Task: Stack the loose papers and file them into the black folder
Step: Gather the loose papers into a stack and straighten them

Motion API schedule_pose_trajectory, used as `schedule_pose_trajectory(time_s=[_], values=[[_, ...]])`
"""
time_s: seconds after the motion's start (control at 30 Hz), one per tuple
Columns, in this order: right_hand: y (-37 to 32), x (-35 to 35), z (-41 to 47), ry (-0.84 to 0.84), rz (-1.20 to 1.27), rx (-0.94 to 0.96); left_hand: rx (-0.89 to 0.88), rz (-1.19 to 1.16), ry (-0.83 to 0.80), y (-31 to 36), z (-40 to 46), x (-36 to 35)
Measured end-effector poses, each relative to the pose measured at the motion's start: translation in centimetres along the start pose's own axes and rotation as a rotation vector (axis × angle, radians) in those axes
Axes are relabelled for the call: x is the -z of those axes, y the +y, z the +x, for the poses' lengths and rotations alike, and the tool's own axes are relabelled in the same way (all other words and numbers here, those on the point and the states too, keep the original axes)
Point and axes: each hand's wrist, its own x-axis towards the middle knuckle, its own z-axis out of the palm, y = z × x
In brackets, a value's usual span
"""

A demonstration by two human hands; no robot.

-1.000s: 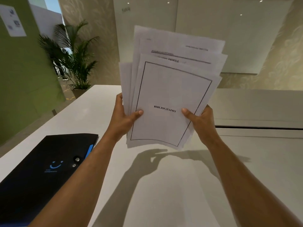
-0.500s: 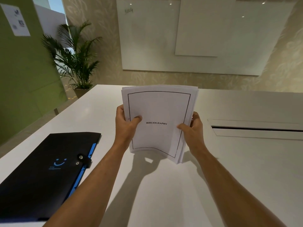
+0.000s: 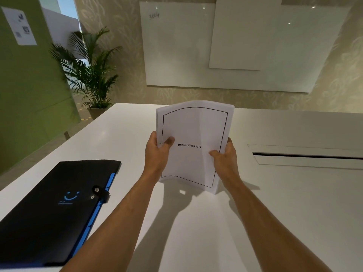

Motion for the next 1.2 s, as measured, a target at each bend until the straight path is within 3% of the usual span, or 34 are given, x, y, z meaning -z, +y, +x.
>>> schedule_pose_trajectory(time_s=[0.23, 0.47, 0.6, 0.73, 0.93, 1.1, 1.2], values=[[-0.9, 0.2, 0.3, -0.002, 0.048, 0.05, -0.059, -0.032, 0.043, 0.9, -0.4, -0.5], [-0.4, 1.4, 0.2, 0.212, 0.096, 0.07, 0.007, -0.265, 0.153, 2.7, -0.4, -0.9], [2.8, 1.3, -1.5, 0.323, 0.368, -0.235, 0.125, -0.479, 0.218, 2.5, -1.1, -1.4], [4.1, 0.4, -2.5, 0.112, 0.751, -0.288, 0.224, -0.595, 0.217, 1.0, -2.2, -2.6], [4.3, 2.4, -1.8, 0.12, 0.585, -0.247, 0.358, -0.554, 0.095, -1.7, -2.8, -1.4], [3.7, 5.3, -0.2, 0.063, 0.352, -0.117, 0.325, -0.553, 0.052, -2.2, -1.4, 2.1], [3.2, 6.7, 0.6, 0.017, 0.315, -0.065, 0.276, -0.316, -0.019, -1.5, 0.3, 4.4]])
